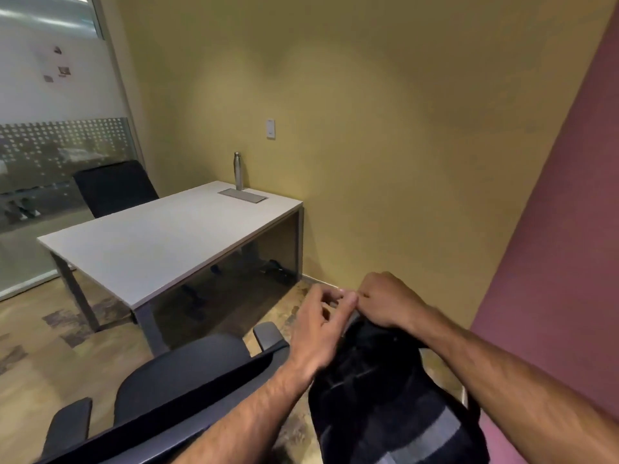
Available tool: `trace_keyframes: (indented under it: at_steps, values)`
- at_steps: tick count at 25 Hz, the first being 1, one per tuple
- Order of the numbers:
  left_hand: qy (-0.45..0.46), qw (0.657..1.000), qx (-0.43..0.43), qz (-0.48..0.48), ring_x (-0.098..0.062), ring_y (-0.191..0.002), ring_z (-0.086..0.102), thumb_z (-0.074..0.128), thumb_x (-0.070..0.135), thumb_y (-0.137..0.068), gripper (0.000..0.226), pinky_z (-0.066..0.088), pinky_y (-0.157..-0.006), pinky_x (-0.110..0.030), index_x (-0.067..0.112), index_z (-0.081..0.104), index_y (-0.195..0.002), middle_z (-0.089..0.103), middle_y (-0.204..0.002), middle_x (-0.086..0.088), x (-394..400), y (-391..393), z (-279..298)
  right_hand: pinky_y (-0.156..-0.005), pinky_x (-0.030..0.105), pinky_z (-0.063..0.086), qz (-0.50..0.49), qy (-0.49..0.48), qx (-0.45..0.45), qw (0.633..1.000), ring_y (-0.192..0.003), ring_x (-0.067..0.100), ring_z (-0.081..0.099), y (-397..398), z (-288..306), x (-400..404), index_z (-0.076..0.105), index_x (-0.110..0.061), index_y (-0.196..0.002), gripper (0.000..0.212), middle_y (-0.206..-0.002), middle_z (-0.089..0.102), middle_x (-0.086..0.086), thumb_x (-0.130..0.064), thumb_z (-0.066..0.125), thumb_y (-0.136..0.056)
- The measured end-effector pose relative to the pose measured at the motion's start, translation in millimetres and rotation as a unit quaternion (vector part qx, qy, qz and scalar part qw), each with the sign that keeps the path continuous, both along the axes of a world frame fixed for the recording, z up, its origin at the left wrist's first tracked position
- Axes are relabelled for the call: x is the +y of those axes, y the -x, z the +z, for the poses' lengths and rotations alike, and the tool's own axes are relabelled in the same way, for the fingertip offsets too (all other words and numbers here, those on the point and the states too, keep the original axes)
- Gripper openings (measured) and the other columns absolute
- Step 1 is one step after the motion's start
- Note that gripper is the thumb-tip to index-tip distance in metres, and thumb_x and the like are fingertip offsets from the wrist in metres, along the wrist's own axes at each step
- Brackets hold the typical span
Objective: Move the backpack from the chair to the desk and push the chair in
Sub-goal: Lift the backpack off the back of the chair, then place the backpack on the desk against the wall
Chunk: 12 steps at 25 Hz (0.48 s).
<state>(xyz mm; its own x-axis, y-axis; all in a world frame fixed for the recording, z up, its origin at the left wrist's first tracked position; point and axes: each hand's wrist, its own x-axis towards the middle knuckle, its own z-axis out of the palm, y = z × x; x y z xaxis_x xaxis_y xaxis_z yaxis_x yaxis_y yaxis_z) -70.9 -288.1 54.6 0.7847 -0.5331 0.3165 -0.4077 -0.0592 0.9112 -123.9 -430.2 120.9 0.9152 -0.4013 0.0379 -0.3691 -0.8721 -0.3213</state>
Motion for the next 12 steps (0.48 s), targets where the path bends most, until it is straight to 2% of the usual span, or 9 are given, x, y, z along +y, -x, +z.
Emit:
trace_keyframes:
  at_steps: [2,4,5,7,9,10,12]
  values:
    - [-0.007,0.997,0.067,-0.035,-0.016,-0.092,0.067,0.033,0.093,-0.075,0.077,0.051,-0.085,-0.032,0.026,0.064,-0.098,0.072,-0.099,0.001,-44.9,-7.9,11.7,-0.060,0.035,0.042,0.024,0.071,-0.018,0.997,-0.070,0.035,0.060,5.4,14.6,-21.7,0.045,-0.016,-0.057,0.045,-0.069,0.061,0.014,-0.036,0.049,-0.097]
    - [-0.030,0.986,0.117,-0.117,-0.019,-0.099,0.072,0.023,0.098,-0.071,0.096,0.053,-0.092,-0.034,0.023,0.074,-0.103,0.078,-0.101,-0.002,-88.3,-6.4,25.7,-0.062,0.038,0.050,0.057,0.112,-0.032,0.992,-0.073,0.037,0.065,8.4,27.3,-48.6,0.048,-0.016,-0.062,0.035,-0.076,0.068,0.017,-0.030,0.052,-0.094]
    - [-0.027,0.981,0.132,-0.140,-0.016,-0.099,0.073,0.023,0.098,-0.071,0.097,0.054,-0.091,-0.031,0.024,0.076,-0.104,0.079,-0.100,-0.003,-104.5,-3.4,35.0,-0.063,0.039,0.053,0.069,0.117,-0.042,0.990,-0.071,0.036,0.065,9.2,33.1,-62.4,0.051,-0.016,-0.065,0.034,-0.076,0.069,0.017,-0.031,0.053,-0.095]
    - [-0.010,0.977,0.152,-0.153,-0.011,-0.090,0.075,0.028,0.097,-0.072,0.095,0.055,-0.079,-0.021,0.023,0.079,-0.100,0.081,-0.094,-0.004,-132.4,0.0,53.3,-0.061,0.040,0.051,0.078,0.096,-0.074,0.990,-0.065,0.032,0.063,10.1,40.0,-93.6,0.052,-0.019,-0.069,0.034,-0.068,0.066,0.010,-0.038,0.051,-0.097]
    - [0.005,0.976,0.169,-0.139,-0.010,-0.074,0.075,0.033,0.090,-0.071,0.087,0.054,-0.062,-0.017,0.020,0.080,-0.090,0.081,-0.084,-0.006,-157.0,-1.4,64.8,-0.060,0.040,0.047,0.059,0.064,-0.116,0.989,-0.065,0.030,0.061,10.6,41.0,-124.2,0.046,-0.027,-0.077,0.023,-0.064,0.059,0.001,-0.041,0.050,-0.096]
    - [0.017,0.974,0.178,-0.136,-0.015,-0.069,0.074,0.037,0.089,-0.071,0.087,0.055,-0.060,-0.021,0.014,0.079,-0.085,0.079,-0.078,-0.008,-168.7,-3.3,67.3,-0.061,0.040,0.048,0.049,0.035,-0.140,0.988,-0.067,0.028,0.062,9.0,39.6,-135.0,0.045,-0.028,-0.083,0.019,-0.066,0.060,0.000,-0.042,0.049,-0.094]
    - [0.070,0.969,0.200,-0.129,-0.027,-0.063,0.063,0.055,0.089,-0.069,0.099,0.050,-0.060,-0.035,-0.008,0.072,-0.081,0.067,-0.068,-0.016,-190.4,-4.3,68.8,-0.065,0.039,0.053,0.028,-0.046,-0.200,0.978,-0.071,0.018,0.067,0.5,31.8,-150.9,0.050,-0.025,-0.095,0.012,-0.074,0.068,-0.002,-0.037,0.050,-0.095]
